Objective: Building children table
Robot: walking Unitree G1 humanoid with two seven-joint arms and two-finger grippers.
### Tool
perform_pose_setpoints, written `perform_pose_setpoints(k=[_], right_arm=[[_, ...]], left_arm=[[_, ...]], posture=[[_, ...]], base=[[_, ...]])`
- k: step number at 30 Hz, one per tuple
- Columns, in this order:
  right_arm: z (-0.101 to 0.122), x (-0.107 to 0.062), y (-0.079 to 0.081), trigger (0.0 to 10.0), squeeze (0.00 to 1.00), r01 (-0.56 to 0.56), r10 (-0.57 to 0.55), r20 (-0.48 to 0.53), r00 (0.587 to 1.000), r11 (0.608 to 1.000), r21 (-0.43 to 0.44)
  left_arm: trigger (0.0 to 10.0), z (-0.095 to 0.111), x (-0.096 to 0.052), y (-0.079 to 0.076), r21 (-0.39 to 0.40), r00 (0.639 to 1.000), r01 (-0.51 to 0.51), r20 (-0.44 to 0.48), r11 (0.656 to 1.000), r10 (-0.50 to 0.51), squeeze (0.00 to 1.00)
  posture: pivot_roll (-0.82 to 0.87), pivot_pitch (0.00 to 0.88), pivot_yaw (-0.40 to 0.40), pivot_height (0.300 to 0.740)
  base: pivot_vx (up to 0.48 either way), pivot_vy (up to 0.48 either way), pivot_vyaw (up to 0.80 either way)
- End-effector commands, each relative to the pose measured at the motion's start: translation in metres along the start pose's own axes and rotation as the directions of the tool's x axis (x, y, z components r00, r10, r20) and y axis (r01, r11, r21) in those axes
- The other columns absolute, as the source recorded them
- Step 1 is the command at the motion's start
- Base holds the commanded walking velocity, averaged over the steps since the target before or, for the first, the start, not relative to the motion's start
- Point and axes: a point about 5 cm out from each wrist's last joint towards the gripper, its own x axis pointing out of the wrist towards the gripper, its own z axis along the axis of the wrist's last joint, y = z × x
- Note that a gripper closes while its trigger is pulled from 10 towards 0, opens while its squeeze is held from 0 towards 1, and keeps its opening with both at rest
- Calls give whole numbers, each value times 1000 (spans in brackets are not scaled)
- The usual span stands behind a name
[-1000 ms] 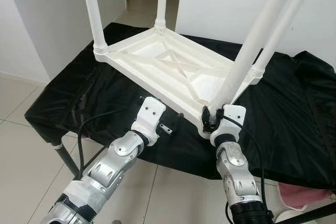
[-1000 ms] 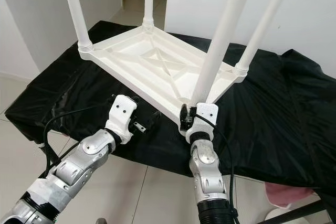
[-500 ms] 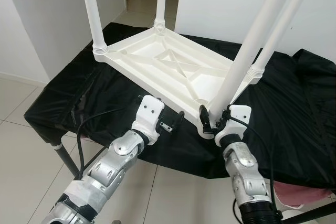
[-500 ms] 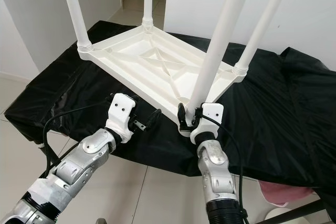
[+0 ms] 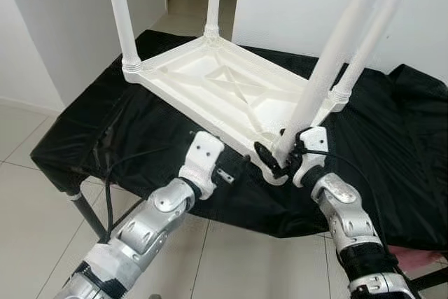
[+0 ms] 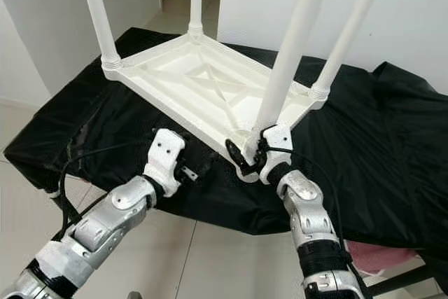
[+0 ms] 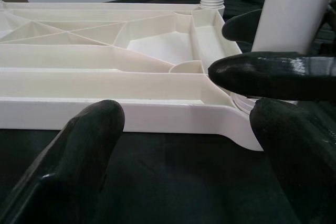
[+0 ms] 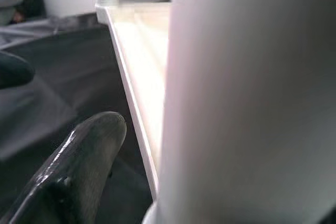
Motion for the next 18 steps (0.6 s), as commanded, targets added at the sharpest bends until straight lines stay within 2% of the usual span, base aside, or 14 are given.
perform_pose_setpoints(k=[1, 2, 3, 4, 14, 15, 17, 18], right_arm=[[-4, 2, 3, 9882, 0, -33, 32, -26, 999, 999, -10], [-4, 2, 3, 9882, 0, -33, 32, -26, 999, 999, -10], [-5, 3, 2, 3804, 0, -39, 38, -32, 999, 999, -13], [-6, 3, 1, 0, 0, -44, 43, -34, 999, 999, -14], [-9, -2, -7, 0, 0, -25, 26, -28, 999, 1000, 8], [-9, -3, -8, 3490, 0, -13, 13, -29, 1000, 1000, 9], [-9, -3, -9, 3490, 0, -8, 9, -27, 1000, 1000, 8], [-8, -3, -8, 10000, 0, -7, 7, -20, 1000, 1000, 25]], left_arm=[[10000, 1, -2, -19, 13, 950, 312, -3, 950, -312, 0], [10000, 1, -2, -19, 13, 950, 312, -3, 950, -312, 0], [10000, 2, -2, -19, 13, 950, 313, -3, 950, -313, 0], [10000, 3, -2, -19, 15, 950, 312, -3, 950, -312, 0], [10000, 5, -3, -17, 20, 949, 314, -11, 949, -314, 0], [10000, 5, -4, -17, 20, 949, 315, -11, 949, -315, 0], [10000, 5, -4, -18, 19, 949, 315, -11, 949, -315, 0], [10000, 5, -4, -18, 19, 948, 319, -12, 948, -318, 0]], posture=[[25, 26, -44, 740], [25, 26, -44, 740], [28, 32, -40, 740], [30, 34, -40, 740], [21, 52, -32, 740], [21, 52, -32, 740], [18, 60, -29, 740], [16, 67, -29, 740]], base=[[0, 0, 0], [0, 0, 0], [0, 0, 0], [0, 0, 0], [0, 0, 0], [0, 0, 0], [0, 0, 0], [0, 0, 0]])
